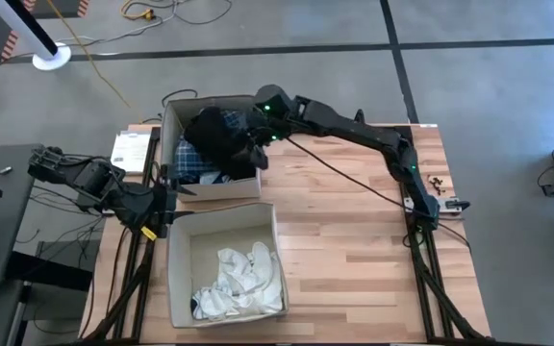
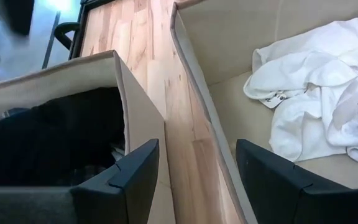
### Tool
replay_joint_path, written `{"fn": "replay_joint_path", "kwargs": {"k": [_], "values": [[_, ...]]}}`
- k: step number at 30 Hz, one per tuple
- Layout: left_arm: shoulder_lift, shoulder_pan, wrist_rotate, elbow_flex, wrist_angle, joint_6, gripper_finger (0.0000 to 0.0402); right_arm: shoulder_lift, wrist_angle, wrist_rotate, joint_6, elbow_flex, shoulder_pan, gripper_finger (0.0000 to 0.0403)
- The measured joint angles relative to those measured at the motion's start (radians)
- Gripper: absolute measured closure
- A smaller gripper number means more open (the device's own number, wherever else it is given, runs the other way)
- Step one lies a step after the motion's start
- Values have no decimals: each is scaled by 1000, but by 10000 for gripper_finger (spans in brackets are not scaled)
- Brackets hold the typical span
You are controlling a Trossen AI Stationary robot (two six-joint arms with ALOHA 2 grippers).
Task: Sort clothes
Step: Adjust the bottom light brown laundry organizer
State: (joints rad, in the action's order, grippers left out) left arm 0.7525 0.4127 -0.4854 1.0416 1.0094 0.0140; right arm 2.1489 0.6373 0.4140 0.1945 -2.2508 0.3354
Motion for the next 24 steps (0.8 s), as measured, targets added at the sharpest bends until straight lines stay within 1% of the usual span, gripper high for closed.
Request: {"fn": "replay_joint_path", "kwargs": {"k": [3,6,9,11,14,16,18,19,24], "values": [[0,0,0,0,12,-9,194,-67,119,0,29,-1,-41,128],[0,0,0,0,31,-22,194,-127,307,-7,51,-1,-91,127],[0,0,0,0,45,-29,194,-161,467,-49,45,-1,-159,127],[0,0,0,0,46,-26,194,-163,526,-85,19,-1,-209,127],[0,0,-1,0,39,-15,194,-145,561,-153,-18,0,-278,127],[0,0,-1,0,27,-9,194,-131,580,-236,-34,1,-312,127],[0,0,-1,0,20,-6,194,-121,593,-306,-46,4,-328,127],[0,0,-1,0,19,-5,194,-110,573,-326,-58,3,-330,127],[0,0,-1,0,19,-15,194,-83,526,-334,-104,3,-318,127]]}}
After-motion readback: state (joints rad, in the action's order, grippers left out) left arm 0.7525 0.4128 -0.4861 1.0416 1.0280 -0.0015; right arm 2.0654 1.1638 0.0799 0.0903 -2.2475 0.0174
